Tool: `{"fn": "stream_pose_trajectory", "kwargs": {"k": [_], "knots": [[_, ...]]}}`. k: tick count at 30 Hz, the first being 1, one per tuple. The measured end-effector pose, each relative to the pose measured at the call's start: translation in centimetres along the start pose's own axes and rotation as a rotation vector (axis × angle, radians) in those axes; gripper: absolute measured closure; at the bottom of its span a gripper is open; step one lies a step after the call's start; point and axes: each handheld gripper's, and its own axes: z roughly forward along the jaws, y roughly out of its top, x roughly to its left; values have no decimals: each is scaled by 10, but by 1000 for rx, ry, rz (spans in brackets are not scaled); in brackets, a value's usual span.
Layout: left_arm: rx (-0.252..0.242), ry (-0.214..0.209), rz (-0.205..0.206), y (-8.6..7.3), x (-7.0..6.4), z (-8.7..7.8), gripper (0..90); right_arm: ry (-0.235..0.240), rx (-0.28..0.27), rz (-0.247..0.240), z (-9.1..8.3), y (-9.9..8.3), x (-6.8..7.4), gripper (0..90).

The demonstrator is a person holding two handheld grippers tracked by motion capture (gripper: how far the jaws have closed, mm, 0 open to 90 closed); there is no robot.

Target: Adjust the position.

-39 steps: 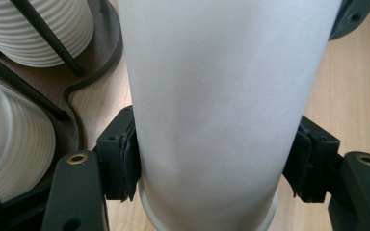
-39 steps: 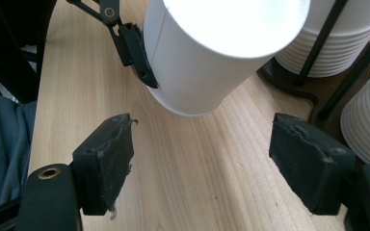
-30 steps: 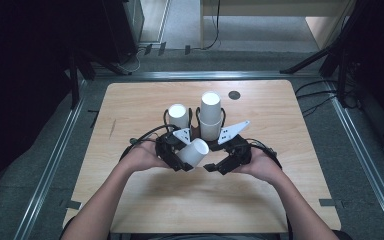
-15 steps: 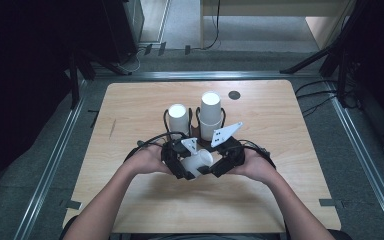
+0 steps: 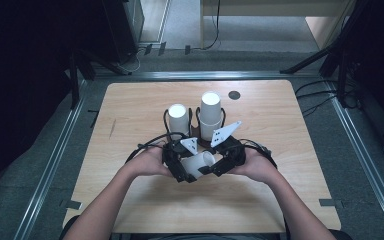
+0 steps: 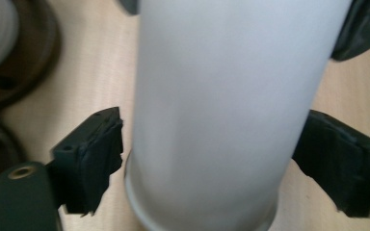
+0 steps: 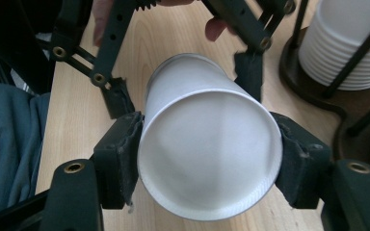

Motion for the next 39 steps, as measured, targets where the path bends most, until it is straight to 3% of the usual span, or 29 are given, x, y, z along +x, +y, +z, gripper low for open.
{"fn": "stream_pose_trajectory", "kwargs": {"k": [2,5,6,11,18,20,22,25,36,39], "knots": [[-49,5,-29,-3,1,-3,86,-12,-14,6,-5,-1,-2,343],[-64,13,-30,-4,2,-5,80,-21,-28,19,-10,-3,-4,343],[-102,8,-41,-7,3,-8,80,-21,-35,21,-11,-4,-4,342],[-162,12,-61,-11,3,-11,81,-25,-60,28,-17,-4,-5,342],[-210,23,-84,-15,0,-11,81,-18,-80,35,-21,-5,-5,341],[-234,14,-98,-17,0,-13,81,-14,-82,34,-22,-5,-5,341],[-257,38,-128,-18,-1,-14,70,-11,-82,36,-24,-5,-5,341],[-277,24,-146,-20,0,-14,23,-7,-85,35,-25,-5,-5,341],[-309,11,-158,-28,-1,-15,23,0,-115,44,-35,-6,-8,341],[-341,13,-151,-30,-1,-18,25,4,-133,47,-39,-7,-8,340]]}}
